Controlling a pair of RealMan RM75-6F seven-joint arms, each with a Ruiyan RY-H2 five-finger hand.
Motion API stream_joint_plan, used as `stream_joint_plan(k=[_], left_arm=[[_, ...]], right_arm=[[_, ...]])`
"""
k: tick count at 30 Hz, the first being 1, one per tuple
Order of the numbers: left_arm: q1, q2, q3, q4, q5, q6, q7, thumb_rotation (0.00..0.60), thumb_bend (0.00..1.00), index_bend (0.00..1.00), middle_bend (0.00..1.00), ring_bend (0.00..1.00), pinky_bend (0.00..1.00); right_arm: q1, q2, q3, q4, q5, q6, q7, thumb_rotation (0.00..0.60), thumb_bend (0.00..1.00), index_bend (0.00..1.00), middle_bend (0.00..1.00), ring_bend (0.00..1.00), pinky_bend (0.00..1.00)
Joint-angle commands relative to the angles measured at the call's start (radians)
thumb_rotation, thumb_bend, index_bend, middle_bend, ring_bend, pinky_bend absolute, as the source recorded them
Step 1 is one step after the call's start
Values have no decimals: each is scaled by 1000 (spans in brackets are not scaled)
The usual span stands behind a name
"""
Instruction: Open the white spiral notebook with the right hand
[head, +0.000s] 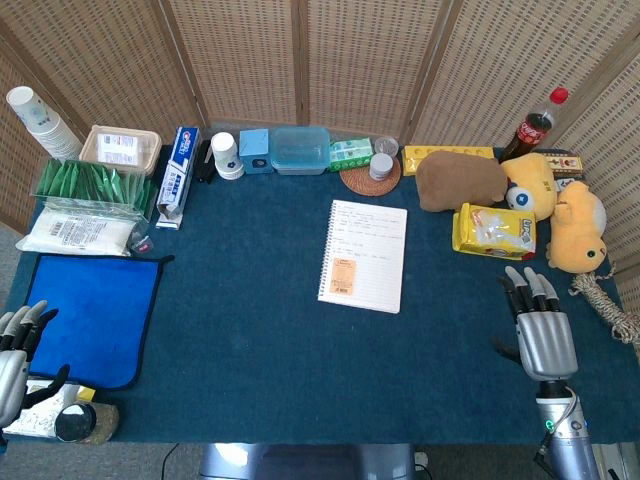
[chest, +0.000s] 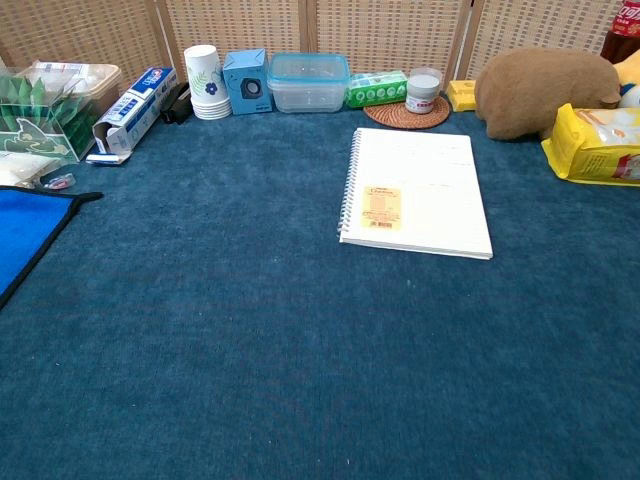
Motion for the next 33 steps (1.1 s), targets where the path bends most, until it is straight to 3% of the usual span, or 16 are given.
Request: stream_joint_plan(k=[1,10,17,33], left_arm=[[-2,0,-1,-1,-1,-2,2,600,305,199,77,17,0],[-9,9,-3,-20,6,-3,17,600,305,198,76,17,0],[-10,22,-3,-49,40,22,29,600,305,197,76,16,0],[-40,50,-27,-85,21,-1,57,600,305,197,76,17,0]], right_arm=[[-1,-1,2,1,1,0,2,600,115,132,155,35,124],[20,-25,4,40,-9,-34,42,600,115,131,155,35,124],[111,-93,21,99,-55,-120,74,600,114,131,155,35,124],[286,-299,51,439,-44,-302,175,600,84,130,154,28,123]])
